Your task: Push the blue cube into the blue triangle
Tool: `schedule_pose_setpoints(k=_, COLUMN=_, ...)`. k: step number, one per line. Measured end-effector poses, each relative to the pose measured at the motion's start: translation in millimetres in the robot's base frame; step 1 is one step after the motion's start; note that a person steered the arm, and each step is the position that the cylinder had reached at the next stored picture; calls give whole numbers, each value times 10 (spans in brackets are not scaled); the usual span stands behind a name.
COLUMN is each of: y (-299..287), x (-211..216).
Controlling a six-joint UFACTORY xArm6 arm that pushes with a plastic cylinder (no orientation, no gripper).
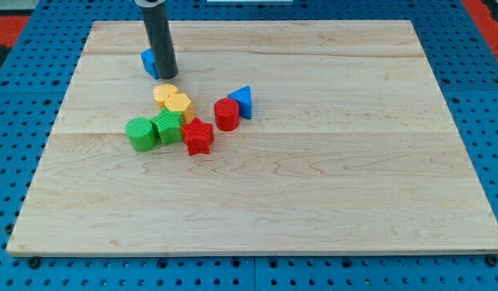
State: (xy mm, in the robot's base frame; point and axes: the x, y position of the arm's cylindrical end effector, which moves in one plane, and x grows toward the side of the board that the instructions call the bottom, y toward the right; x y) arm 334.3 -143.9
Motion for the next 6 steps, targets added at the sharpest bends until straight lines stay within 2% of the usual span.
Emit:
schedule_pose_setpoints(k=1, y=-657, x=86)
schedule_pose_setpoints(k=2, y=-986, x=-237)
schedule_pose_setpoints(k=3, y=-957, x=-507)
schedule_pose_setpoints(k=4, y=-408, x=-507)
schedule_pose_setpoints(k=6, y=562, x=106)
